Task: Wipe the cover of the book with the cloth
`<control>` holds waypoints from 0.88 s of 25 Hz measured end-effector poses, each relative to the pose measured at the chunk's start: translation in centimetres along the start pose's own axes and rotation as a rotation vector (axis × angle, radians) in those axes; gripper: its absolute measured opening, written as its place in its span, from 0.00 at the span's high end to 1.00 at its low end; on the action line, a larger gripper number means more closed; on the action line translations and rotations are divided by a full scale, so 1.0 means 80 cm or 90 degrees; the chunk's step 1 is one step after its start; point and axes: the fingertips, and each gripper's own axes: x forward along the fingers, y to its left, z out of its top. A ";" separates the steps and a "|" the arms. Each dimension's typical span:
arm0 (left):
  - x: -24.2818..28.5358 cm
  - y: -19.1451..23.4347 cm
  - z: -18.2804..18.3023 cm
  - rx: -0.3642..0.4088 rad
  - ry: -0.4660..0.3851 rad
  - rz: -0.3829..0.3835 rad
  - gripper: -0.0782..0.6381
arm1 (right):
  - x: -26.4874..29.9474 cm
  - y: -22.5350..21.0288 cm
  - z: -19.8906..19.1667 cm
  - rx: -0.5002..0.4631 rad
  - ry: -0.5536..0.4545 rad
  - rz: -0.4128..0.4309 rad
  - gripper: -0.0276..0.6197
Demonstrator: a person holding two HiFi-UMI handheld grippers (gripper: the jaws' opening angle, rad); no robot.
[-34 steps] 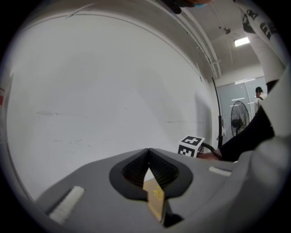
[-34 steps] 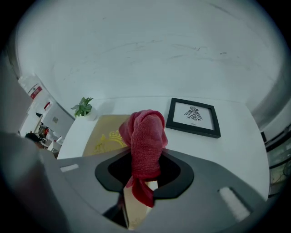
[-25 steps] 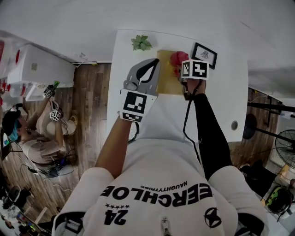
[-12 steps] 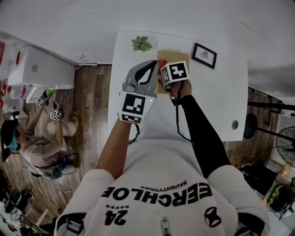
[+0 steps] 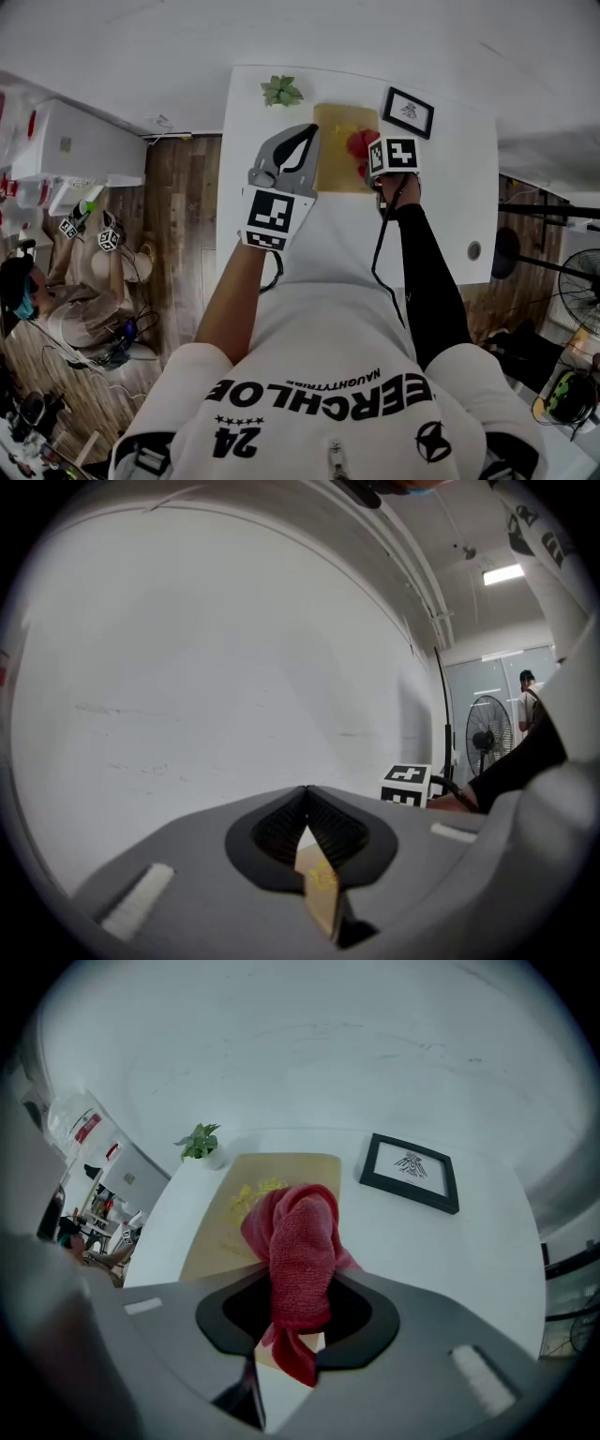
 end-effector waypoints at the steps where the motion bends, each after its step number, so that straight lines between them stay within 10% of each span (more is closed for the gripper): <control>1: 0.000 0.000 0.000 -0.001 0.000 -0.001 0.83 | 0.000 -0.004 -0.001 0.004 -0.001 -0.002 0.80; 13: -0.012 0.001 0.007 0.007 -0.003 0.011 0.83 | -0.019 0.124 0.003 -0.075 -0.038 0.136 0.80; 22: -0.016 0.003 0.002 0.007 0.006 0.017 0.83 | 0.006 0.133 -0.026 -0.114 0.004 0.127 0.80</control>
